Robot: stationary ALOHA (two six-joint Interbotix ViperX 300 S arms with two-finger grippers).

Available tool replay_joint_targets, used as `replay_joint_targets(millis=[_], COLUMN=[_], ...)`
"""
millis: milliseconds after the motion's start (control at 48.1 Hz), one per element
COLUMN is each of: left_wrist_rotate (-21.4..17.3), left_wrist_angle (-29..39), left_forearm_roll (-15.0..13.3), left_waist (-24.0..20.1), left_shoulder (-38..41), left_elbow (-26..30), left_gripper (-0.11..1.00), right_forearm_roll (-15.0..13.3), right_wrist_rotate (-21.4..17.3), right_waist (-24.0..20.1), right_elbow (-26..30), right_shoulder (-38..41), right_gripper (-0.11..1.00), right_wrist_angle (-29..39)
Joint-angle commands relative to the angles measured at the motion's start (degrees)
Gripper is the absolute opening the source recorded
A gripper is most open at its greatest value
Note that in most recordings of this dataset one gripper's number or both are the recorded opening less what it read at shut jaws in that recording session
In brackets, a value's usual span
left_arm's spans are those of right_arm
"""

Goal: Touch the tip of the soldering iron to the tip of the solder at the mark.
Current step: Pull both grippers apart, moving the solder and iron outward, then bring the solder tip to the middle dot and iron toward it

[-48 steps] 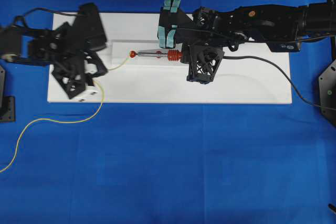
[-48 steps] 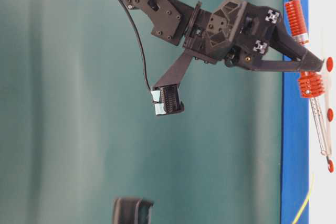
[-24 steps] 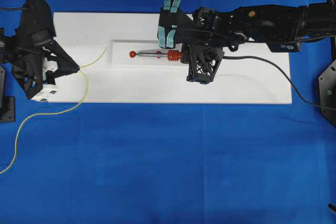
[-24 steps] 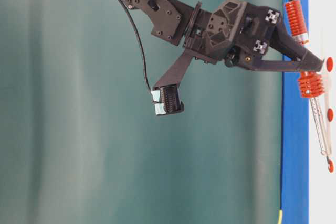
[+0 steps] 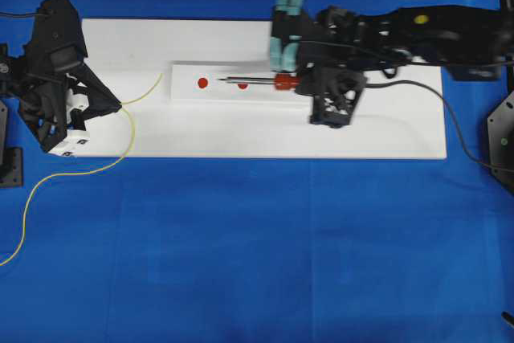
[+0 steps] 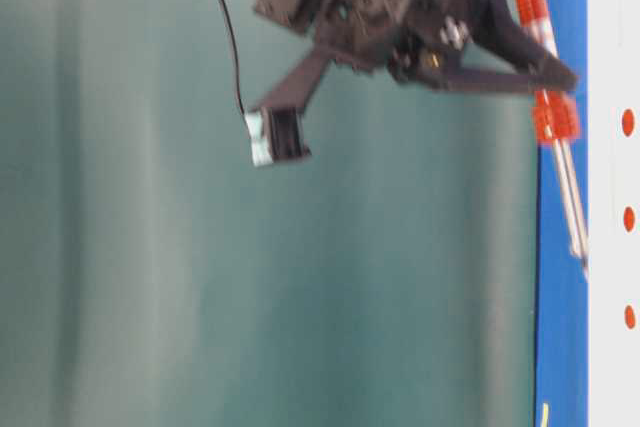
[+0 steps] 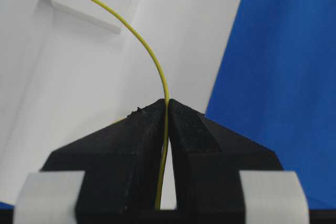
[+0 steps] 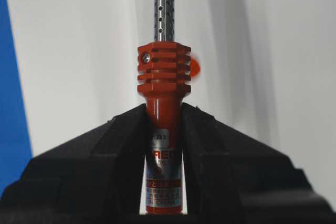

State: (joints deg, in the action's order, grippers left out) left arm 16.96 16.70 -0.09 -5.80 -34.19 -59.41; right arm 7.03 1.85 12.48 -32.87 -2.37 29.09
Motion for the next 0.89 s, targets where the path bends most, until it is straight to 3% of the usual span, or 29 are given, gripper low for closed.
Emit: replay_joint_targets(millis=[0,166,457,873], left_wrist_rotate=[0.09,0.97,1.23,0.53], left_wrist_angle=[-0.44,-0.35,-0.26,-0.44], left_forearm_roll=[0.0,0.0,0.0,0.0], left_waist=[0.09,0.09,0.09,0.7], left_shoulder=[0.09,0.88,5.1,20.39], left_elbow=[1.14,1.49,4.31,16.17], left_gripper=[0.03,0.03,0.03,0.03], right_forearm_roll=[-0.26,-1.58,-6.86,-7.21], right_wrist_rotate=[-0.35,-2.2,-7.56,-7.91], right_waist=[0.53,0.97,0.97,0.88], right_elbow=[-1.85,-4.83,-5.71,-5.8], right_shoulder=[-4.39,-7.47,-8.17,-8.17], right_gripper=[0.06,0.06,0.06,0.06], right_wrist_angle=[1.14,4.48,4.83,4.83])
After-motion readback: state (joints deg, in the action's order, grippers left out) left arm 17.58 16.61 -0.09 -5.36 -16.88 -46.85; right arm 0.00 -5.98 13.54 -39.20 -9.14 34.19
